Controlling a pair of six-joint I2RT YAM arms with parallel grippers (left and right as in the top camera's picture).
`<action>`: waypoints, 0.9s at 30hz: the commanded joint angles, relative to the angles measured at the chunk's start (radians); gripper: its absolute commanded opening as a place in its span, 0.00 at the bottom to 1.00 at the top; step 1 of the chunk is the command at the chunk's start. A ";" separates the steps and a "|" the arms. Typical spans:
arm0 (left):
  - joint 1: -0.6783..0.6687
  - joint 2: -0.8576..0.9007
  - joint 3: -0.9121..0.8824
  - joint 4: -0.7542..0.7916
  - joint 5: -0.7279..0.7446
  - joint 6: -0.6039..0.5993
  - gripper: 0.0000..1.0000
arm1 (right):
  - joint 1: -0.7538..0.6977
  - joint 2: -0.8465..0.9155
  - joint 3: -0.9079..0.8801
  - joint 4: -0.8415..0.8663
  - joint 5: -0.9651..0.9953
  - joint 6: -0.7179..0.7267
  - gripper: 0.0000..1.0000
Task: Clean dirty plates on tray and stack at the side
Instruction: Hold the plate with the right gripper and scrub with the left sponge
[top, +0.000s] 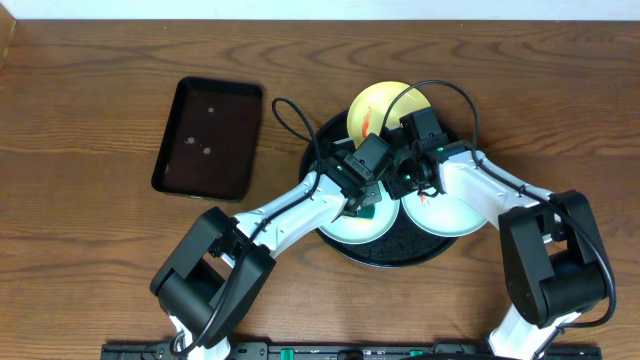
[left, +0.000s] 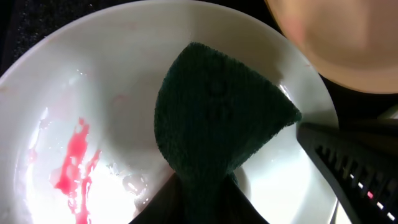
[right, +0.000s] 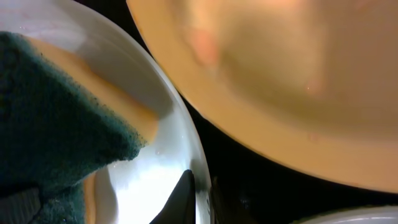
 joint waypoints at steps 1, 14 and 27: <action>0.002 0.002 -0.007 0.003 -0.008 0.001 0.15 | 0.010 0.040 0.003 0.008 -0.006 -0.013 0.02; 0.002 0.009 -0.007 0.038 0.017 0.002 0.26 | 0.007 0.040 0.006 0.017 -0.036 0.018 0.01; 0.002 0.009 -0.007 0.008 -0.005 0.005 0.08 | 0.006 0.040 0.006 0.017 -0.036 0.018 0.01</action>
